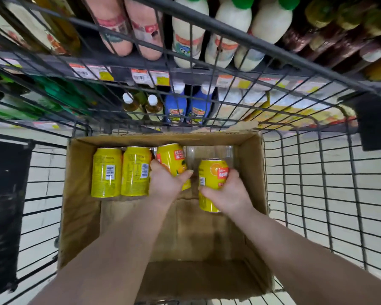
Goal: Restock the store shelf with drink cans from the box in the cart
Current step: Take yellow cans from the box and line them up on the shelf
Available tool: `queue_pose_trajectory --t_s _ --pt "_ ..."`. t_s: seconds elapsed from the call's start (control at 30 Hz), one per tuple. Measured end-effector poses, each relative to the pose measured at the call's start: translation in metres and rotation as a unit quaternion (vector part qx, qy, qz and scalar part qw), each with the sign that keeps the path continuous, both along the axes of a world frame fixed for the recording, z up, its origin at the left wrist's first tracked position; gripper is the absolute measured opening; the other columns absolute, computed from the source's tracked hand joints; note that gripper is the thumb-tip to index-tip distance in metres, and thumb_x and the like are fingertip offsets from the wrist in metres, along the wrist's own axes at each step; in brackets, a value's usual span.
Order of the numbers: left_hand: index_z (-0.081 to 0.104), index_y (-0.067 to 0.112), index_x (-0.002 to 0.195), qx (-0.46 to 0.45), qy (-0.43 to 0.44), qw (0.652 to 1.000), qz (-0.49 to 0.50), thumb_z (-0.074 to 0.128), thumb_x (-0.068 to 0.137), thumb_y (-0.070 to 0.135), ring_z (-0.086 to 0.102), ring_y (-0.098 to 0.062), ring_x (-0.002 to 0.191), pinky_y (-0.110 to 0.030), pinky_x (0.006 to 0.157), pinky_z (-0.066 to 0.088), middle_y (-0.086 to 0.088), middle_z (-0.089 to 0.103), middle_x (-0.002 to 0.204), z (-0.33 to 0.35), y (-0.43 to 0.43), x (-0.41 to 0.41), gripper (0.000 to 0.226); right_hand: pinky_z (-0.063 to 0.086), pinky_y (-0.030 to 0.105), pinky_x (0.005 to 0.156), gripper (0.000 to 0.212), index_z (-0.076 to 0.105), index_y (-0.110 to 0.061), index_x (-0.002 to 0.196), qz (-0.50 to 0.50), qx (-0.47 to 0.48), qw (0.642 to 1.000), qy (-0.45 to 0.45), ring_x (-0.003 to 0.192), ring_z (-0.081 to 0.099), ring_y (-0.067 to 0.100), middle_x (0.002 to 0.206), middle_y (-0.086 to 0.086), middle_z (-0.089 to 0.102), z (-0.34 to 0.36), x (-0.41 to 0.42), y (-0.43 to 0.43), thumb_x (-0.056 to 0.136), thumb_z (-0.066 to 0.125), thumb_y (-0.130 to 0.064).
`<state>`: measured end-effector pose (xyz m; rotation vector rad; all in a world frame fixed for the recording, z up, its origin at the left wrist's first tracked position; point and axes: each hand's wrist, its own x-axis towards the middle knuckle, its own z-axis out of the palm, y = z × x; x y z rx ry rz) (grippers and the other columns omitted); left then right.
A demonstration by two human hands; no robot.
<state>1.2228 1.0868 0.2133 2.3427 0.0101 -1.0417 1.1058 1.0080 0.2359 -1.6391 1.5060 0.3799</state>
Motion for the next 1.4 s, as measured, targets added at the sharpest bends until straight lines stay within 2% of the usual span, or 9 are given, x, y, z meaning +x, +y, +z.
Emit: queue_pose_trajectory --t_s 0.27,0.4,0.57,0.73,0.9,1.0,1.1,1.27,1.4 --pt "0.044 0.006 0.12 -0.085 0.027 0.994 0.059 0.08 0.07 0.024 0.061 -0.026 0.096 -0.036 0.087 0.05 -0.011 0.062 0.112 0.034 0.027 0.003 0.064 0.049 0.037 0.09 0.073 0.043 -0.018 0.117 0.007 -0.014 0.999 -0.048 0.106 0.058 0.025 0.116 0.004 0.057 0.037 0.011 0.0 0.059 0.076 -0.048" --pt "0.043 0.021 0.109 -0.118 0.008 0.989 0.087 0.079 0.07 0.028 0.06 -0.018 0.084 -0.023 0.067 0.043 0.004 0.06 0.092 0.088 0.056 0.011 0.054 0.045 0.029 0.08 0.06 0.044 -0.023 0.106 0.019 -0.024 0.995 -0.094 0.097 0.058 0.021 0.106 0.0 0.058 0.084 0.022 -0.001 0.059 0.075 -0.046" --pt "0.04 0.012 0.131 -0.163 0.001 0.978 0.133 0.07 0.054 0.039 0.062 -0.028 0.098 -0.042 0.091 0.05 -0.008 0.063 0.11 0.178 0.086 0.018 0.087 0.045 0.028 0.079 0.055 0.045 -0.025 0.104 0.063 -0.034 0.987 -0.144 0.096 0.058 0.021 0.103 0.0 0.058 0.162 0.038 0.008 0.061 0.076 -0.041" --pt "0.042 0.025 0.114 -0.185 -0.069 0.97 0.145 0.078 0.072 0.024 0.058 -0.003 0.075 -0.017 0.062 0.046 0.005 0.062 0.092 0.255 0.115 0.026 0.054 0.046 0.031 0.08 0.052 0.046 -0.026 0.103 0.135 -0.045 0.974 -0.174 0.093 0.058 0.021 0.096 -0.004 0.056 0.241 0.057 0.025 0.062 0.075 -0.04" --pt "0.043 0.017 0.129 -0.206 -0.121 0.952 0.193 0.076 0.072 0.028 0.062 -0.011 0.08 -0.025 0.063 0.051 0.001 0.063 0.096 0.325 0.144 0.039 0.067 0.037 0.024 0.061 0.052 0.039 -0.032 0.098 0.207 -0.058 0.949 -0.228 0.072 0.049 0.004 0.081 -0.018 0.048 0.308 0.085 0.043 0.063 0.076 -0.042" --pt "0.045 0.017 0.125 -0.229 -0.16 0.932 0.229 0.076 0.073 0.024 0.065 -0.005 0.073 -0.025 0.065 0.056 0.004 0.064 0.091 0.364 0.17 0.046 0.061 0.044 0.029 0.072 0.051 0.043 -0.031 0.099 0.245 -0.066 0.93 -0.265 0.083 0.055 0.013 0.089 -0.01 0.056 0.344 0.109 0.06 0.062 0.076 -0.042" --pt "0.043 0.017 0.126 -0.276 -0.165 0.904 0.28 0.077 0.065 0.026 0.066 -0.023 0.086 -0.047 0.08 0.056 -0.002 0.064 0.097 0.401 0.201 0.053 0.07 0.044 0.031 0.077 0.049 0.046 -0.032 0.099 0.278 -0.07 0.909 -0.302 0.087 0.056 0.018 0.099 -0.001 0.062 0.379 0.136 0.086 0.062 0.076 -0.043" --pt "0.039 0.021 0.129 -0.311 -0.219 0.861 0.339 0.072 0.079 0.019 0.066 -0.024 0.089 -0.035 0.071 0.056 -0.004 0.065 0.103 0.449 0.276 0.07 0.059 0.045 0.031 0.079 0.045 0.045 -0.032 0.093 0.339 -0.07 0.872 -0.347 0.087 0.058 0.017 0.098 -0.002 0.062 0.436 0.182 0.148 0.063 0.075 -0.045" --pt "0.043 0.014 0.126 -0.33 -0.248 0.827 0.382 0.075 0.065 0.028 0.064 -0.03 0.095 -0.049 0.084 0.054 -0.01 0.064 0.107 0.474 0.35 0.091 0.07 0.048 0.039 0.09 0.05 0.043 -0.035 0.1 0.383 -0.081 0.842 -0.37 0.096 0.059 0.021 0.099 -0.004 0.059 0.467 0.22 0.221 0.064 0.076 -0.047"
